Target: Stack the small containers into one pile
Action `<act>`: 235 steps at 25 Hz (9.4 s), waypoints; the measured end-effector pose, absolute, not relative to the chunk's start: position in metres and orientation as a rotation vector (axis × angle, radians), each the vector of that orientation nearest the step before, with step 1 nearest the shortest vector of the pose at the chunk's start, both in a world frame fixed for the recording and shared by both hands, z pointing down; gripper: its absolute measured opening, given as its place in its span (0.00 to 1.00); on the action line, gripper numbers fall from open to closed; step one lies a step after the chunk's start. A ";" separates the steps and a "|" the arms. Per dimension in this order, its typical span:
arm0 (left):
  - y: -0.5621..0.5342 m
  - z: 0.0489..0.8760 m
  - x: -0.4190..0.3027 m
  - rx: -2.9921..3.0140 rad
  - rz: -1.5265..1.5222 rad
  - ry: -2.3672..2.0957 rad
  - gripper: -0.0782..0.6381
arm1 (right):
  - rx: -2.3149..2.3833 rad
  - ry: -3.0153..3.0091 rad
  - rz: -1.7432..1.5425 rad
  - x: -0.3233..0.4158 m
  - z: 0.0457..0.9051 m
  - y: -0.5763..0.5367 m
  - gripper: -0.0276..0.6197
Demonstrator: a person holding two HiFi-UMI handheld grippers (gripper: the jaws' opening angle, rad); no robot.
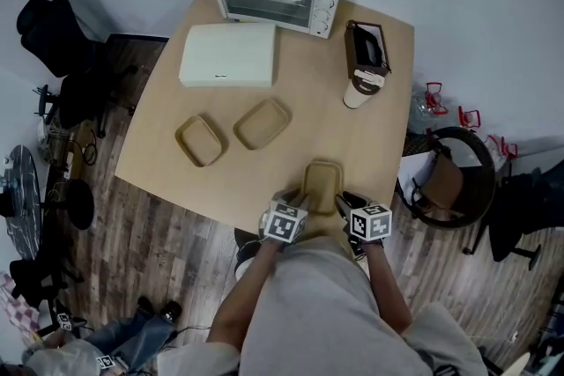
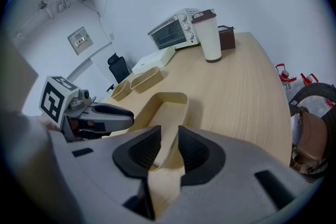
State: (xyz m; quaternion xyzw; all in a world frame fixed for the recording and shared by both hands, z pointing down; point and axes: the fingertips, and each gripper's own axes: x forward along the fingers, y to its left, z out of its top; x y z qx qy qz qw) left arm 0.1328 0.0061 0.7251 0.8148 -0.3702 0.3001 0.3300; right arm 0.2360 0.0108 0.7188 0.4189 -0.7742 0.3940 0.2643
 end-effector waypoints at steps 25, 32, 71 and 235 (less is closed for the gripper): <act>-0.015 0.710 0.084 2.172 0.841 -0.957 0.24 | 1.179 -2.241 1.082 0.172 0.684 -0.003 0.17; -0.042 0.689 0.046 2.234 0.855 -0.977 0.24 | 1.196 -2.303 1.091 0.133 0.664 -0.022 0.17; -0.226 0.686 -0.033 2.567 0.911 -0.731 0.16 | 1.427 -2.249 0.886 -0.003 0.656 -0.162 0.09; -0.188 0.639 -0.068 2.347 0.892 -0.868 0.13 | 1.216 -2.366 0.979 -0.017 0.637 -0.098 0.20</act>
